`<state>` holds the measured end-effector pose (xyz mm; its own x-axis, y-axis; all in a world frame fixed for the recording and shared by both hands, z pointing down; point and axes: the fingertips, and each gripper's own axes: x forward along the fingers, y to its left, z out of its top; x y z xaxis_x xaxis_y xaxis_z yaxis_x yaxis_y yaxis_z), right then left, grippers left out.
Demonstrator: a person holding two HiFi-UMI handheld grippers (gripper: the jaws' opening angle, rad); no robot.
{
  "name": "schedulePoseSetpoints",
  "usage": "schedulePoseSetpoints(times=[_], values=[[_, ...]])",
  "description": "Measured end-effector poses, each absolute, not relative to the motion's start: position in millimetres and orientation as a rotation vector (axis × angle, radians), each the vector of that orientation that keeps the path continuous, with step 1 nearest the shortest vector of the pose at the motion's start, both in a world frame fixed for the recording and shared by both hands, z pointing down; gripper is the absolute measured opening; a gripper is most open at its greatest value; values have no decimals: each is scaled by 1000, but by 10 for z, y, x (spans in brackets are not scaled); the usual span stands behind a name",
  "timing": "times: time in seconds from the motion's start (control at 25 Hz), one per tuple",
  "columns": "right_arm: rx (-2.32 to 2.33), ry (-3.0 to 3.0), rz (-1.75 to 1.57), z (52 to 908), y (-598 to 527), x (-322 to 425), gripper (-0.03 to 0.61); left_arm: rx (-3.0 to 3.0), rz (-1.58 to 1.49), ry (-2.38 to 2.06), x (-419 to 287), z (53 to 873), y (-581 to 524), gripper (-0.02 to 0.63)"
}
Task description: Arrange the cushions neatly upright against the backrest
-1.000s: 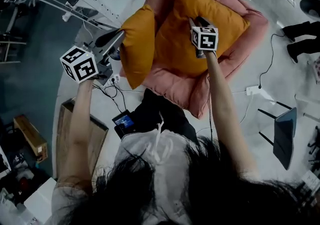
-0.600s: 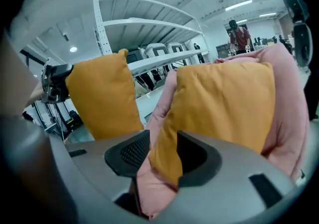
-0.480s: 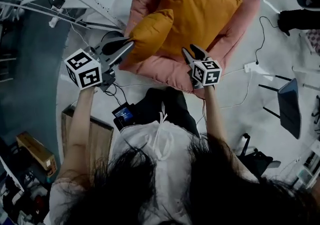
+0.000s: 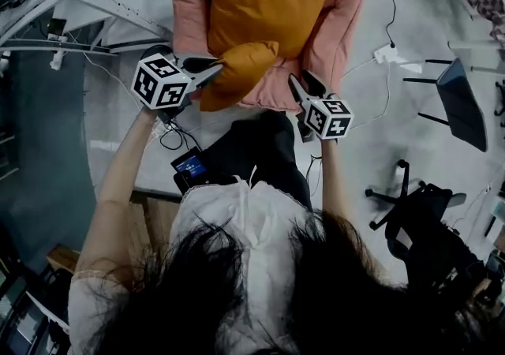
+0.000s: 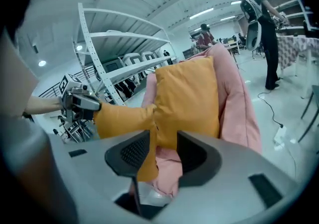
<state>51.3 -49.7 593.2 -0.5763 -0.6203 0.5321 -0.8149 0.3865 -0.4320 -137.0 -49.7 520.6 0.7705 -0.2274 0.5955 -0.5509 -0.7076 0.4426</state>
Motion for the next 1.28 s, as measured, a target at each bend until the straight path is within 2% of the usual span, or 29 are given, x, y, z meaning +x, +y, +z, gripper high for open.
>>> schedulePoseSetpoints(times=[0.2, 0.32, 0.4, 0.52, 0.64, 0.68, 0.72, 0.88, 0.96, 1.0, 1.08, 1.12, 1.28], values=[[1093, -2380, 708, 5998, -313, 441, 163, 2367, 841, -395, -966, 5654, -447, 31], [893, -2387, 411, 5952, -291, 220, 239, 2373, 840, -334, -670, 5783, -530, 31], [749, -2371, 202, 5933, -352, 54, 262, 2389, 849, -318, -494, 5813, -602, 31], [552, -2314, -24, 6003, -477, -123, 273, 2414, 890, -286, -276, 5812, -611, 31], [330, -2251, -94, 6126, -504, -221, 271, 2454, 990, -265, -195, 5844, -582, 31], [259, -2235, -86, 6155, -468, -252, 260, 2470, 1016, -261, -197, 5860, -571, 31], [201, -2223, -76, 6180, -423, -280, 201, 2481, 1023, -260, -204, 5874, -558, 32], [146, -2209, -44, 6305, -314, -301, 132, 2483, 929, -286, -206, 5951, -493, 34], [158, -2215, 6, 6359, -289, -281, 120, 2464, 844, -302, -219, 5973, -464, 38], [167, -2219, 29, 6375, -293, -267, 117, 2449, 811, -317, -261, 5980, -452, 60], [192, -2219, 67, 6402, -342, -219, 117, 2420, 778, -358, -440, 6007, -424, 204], [206, -2216, 85, 6418, -380, -187, 117, 2409, 778, -381, -573, 6040, -398, 239], [254, -2200, 155, 6516, -503, -34, 117, 2318, 891, -490, -1198, 6412, -210, 261]])
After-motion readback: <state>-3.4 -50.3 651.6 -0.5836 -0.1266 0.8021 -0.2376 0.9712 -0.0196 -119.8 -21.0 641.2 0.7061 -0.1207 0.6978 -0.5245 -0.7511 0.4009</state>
